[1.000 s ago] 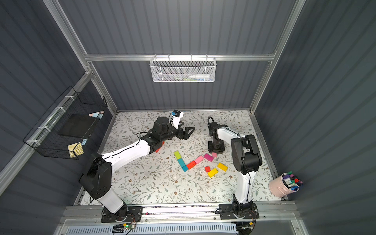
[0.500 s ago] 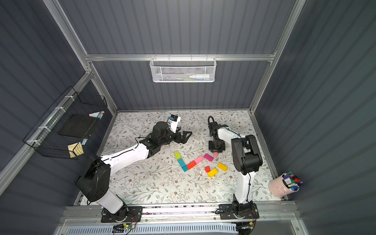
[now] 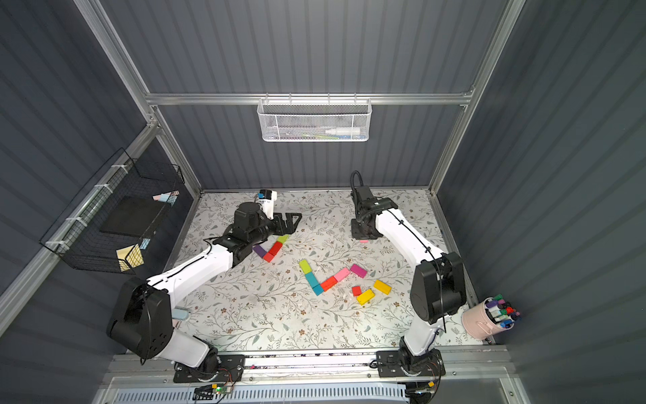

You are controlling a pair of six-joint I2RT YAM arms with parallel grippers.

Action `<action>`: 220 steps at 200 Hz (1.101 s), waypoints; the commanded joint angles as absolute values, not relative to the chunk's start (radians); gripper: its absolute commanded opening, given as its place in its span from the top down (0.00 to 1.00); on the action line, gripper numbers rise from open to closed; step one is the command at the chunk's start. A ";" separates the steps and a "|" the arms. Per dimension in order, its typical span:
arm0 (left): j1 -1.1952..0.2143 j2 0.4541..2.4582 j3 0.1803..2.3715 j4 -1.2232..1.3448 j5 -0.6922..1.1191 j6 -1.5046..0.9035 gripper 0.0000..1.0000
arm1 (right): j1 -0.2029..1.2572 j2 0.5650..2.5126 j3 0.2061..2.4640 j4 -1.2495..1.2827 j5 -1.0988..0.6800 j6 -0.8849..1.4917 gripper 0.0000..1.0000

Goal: Assemble the letter v with building blocks
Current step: Pick up the building block from the center of the board, then place the building block at the center of the board.

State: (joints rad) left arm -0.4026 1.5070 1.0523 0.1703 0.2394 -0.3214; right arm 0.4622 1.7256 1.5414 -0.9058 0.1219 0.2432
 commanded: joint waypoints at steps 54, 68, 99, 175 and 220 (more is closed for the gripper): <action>-0.115 1.437 1.182 0.011 0.407 -0.405 0.00 | 0.816 1.812 1.641 -0.985 0.136 0.322 1.00; -0.050 1.436 1.172 0.033 0.489 -0.414 0.00 | 0.844 1.818 1.621 -0.950 0.090 0.335 1.00; 0.006 1.427 1.187 0.008 0.537 -0.389 0.00 | 0.940 1.908 1.666 -0.937 0.068 0.347 1.00; 0.119 1.392 1.147 0.040 0.589 -0.406 0.00 | 1.084 2.137 1.792 -0.923 -0.037 0.313 1.00; 0.126 1.413 1.129 0.078 0.644 -0.409 0.00 | 1.115 2.222 1.845 -0.942 -0.046 0.254 0.97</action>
State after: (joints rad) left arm 0.1184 1.4265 1.1465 0.0452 0.5941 -0.4046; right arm 1.1046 2.1807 1.7893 -0.9123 -0.0303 0.3035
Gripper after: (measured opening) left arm 0.996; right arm 0.305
